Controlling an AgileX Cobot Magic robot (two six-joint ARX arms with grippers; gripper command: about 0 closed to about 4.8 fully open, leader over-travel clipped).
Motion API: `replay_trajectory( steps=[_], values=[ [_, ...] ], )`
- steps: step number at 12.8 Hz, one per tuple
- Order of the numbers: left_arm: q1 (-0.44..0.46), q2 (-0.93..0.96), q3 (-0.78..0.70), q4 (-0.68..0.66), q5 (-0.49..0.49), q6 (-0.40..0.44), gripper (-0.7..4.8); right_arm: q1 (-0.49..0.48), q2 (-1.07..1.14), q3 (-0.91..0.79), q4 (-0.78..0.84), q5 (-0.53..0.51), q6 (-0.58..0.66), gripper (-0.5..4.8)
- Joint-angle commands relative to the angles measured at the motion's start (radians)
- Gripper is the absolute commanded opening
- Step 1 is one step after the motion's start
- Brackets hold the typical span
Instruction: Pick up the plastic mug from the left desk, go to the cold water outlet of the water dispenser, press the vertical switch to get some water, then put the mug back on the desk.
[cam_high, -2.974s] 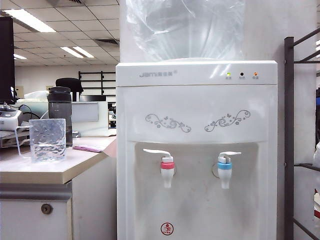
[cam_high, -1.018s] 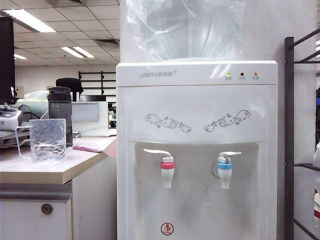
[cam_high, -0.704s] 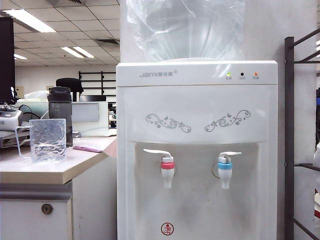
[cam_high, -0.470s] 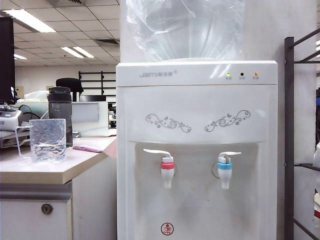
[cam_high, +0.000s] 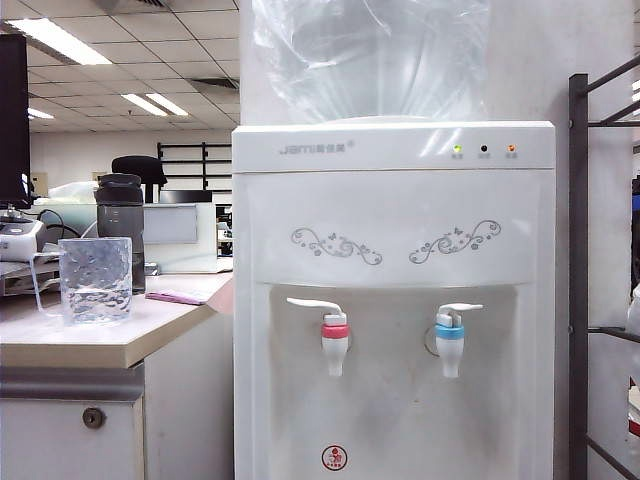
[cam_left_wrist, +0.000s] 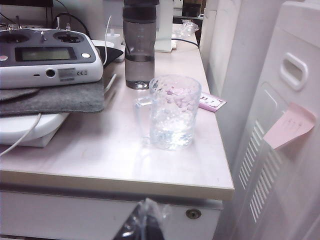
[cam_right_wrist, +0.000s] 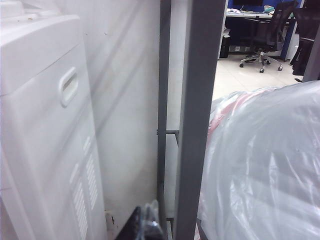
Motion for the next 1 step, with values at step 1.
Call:
replay_trajectory(
  steps=[1],
  values=[
    [0.0,-0.001,0.0,0.005,0.004,0.001,-0.06,0.0,0.0,0.0,0.017,0.008,0.0,0.0]
  ],
)
